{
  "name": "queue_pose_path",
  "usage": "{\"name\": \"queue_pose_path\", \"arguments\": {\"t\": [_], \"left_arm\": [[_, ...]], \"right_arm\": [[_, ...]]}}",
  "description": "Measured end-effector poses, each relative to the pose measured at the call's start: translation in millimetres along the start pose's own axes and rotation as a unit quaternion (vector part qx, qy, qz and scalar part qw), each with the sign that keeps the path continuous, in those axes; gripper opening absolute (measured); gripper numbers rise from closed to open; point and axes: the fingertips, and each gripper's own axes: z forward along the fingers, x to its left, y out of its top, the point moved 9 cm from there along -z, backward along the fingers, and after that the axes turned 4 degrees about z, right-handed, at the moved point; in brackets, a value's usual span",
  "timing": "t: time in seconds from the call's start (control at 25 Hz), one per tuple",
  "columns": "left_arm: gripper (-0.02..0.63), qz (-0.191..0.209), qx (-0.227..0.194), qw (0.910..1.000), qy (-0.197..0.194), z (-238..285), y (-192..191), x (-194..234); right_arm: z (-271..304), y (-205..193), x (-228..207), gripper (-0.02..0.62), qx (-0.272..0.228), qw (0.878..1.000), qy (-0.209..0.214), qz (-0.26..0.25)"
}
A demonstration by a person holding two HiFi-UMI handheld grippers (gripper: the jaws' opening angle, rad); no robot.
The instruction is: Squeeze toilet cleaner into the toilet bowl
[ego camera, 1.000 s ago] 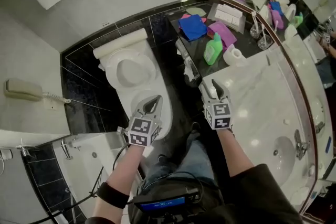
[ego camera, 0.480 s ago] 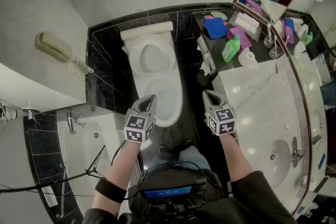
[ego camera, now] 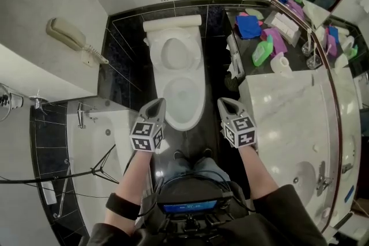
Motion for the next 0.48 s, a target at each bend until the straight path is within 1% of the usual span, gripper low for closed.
{"name": "queue_pose_path", "arguments": {"t": [0.28, 0.48], "left_arm": [[0.005, 0.005, 0.006, 0.9993, 0.037, -10.5, -7.0, -12.4], [0.005, 0.008, 0.009, 0.9993, 0.035, -16.4, -8.7, -18.1]], "right_arm": [[1.2, -2.5, -7.6, 0.014, 0.005, 0.999, 0.037, -0.005], [-0.5, -7.3, -8.8, 0.014, 0.014, 0.999, 0.038, 0.003]]}}
